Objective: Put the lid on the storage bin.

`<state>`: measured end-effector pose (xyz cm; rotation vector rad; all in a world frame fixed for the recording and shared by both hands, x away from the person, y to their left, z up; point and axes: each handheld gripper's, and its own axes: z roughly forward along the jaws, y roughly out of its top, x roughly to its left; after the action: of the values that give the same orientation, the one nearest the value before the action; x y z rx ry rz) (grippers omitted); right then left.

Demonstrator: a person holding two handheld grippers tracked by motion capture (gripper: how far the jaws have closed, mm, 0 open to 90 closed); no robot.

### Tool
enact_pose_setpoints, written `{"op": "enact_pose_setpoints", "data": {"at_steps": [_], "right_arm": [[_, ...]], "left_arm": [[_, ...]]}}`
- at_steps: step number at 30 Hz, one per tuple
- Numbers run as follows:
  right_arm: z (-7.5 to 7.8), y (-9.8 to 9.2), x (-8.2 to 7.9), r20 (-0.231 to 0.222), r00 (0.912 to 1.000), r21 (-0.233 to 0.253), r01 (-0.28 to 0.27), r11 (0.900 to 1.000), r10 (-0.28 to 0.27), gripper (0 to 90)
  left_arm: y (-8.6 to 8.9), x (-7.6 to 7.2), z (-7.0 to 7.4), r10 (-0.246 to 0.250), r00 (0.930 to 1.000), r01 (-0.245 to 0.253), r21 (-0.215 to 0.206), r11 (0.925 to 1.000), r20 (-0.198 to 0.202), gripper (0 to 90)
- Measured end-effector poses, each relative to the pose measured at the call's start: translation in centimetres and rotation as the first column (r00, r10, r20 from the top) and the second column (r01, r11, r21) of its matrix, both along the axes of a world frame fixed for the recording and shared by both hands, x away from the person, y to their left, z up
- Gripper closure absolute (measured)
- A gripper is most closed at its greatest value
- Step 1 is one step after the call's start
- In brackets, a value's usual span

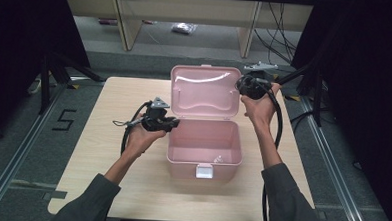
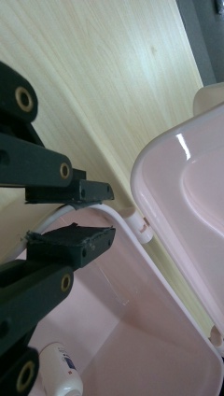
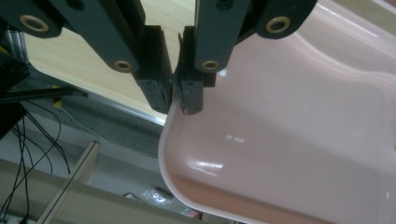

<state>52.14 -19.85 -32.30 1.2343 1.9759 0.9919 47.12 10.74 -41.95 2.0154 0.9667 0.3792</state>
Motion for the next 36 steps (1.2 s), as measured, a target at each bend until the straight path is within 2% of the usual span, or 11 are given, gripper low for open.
{"op": "enact_pose_setpoints", "data": {"at_steps": [12,16,18,20,23,25,27,30,31,33,36], "right_arm": [[0.7,-0.1,-1.9,0.07,0.9972,-0.016,-0.027,1.0,0.028,84.2],[0.8,-0.1,-2.6,0.063,0.9974,-0.017,-0.033,0.999,0.034,84.2],[0.7,-0.3,-2.8,0.086,0.9956,-0.015,-0.035,0.999,0.036,84.3],[0.8,-0.5,-3.3,0.06,0.9973,-0.011,-0.041,0.999,0.042,84.3],[0.7,-0.9,-3.7,0.081,0.9955,-0.023,-0.047,0.999,0.049,84.2],[0.7,-1.0,-4.0,0.065,0.997,0.006,-0.044,0.999,0.043,84.3],[0.6,-1.1,-4.1,0.096,0.9943,0.0,-0.046,0.999,0.046,84.4],[0.6,-1.1,-4.5,0.087,0.9954,0.011,-0.04,0.999,0.039,84.5],[0.6,-1.3,-4.5,0.109,0.9924,-0.017,-0.056,0.998,0.058,84.6],[0.7,-1.3,-4.8,0.091,0.994,0.003,-0.062,0.998,0.061,84.7],[0.5,-1.5,-5.3,0.108,0.9923,0.01,-0.062,0.998,0.06,84.7]], "left_arm": [[-0.1,-0.1,0.0,0.018,0.9998,-0.018,0.009,0.9998,0.008,78.0],[-0.2,-0.1,0.0,0.022,0.9997,-0.022,0.008,0.9997,0.01,77.9],[-0.2,-0.2,0.0,0.023,0.9996,-0.023,0.01,0.9997,0.014,77.9],[-0.3,-0.2,0.0,0.022,0.9996,-0.022,0.016,0.9996,0.016,77.9],[-0.5,-0.3,0.0,0.023,0.9996,-0.023,0.014,0.9996,0.017,77.8],[-0.5,-0.3,0.0,0.024,0.9996,-0.024,0.014,0.9996,0.017,77.8],[-0.5,-0.3,0.0,0.024,0.9995,-0.024,0.014,0.9996,0.018,77.8],[-0.5,-0.3,0.0,0.021,0.9996,-0.021,0.013,0.9997,0.017,77.8],[-0.5,-0.3,0.0,0.021,0.9996,-0.021,0.013,0.9997,0.016,77.8],[-0.5,-0.3,0.0,0.021,0.9997,-0.021,0.01,0.9997,0.015,77.7],[-0.6,-0.3,-0.1,0.028,0.9995,-0.028,0.005,0.9996,0.017,77.6]]}}
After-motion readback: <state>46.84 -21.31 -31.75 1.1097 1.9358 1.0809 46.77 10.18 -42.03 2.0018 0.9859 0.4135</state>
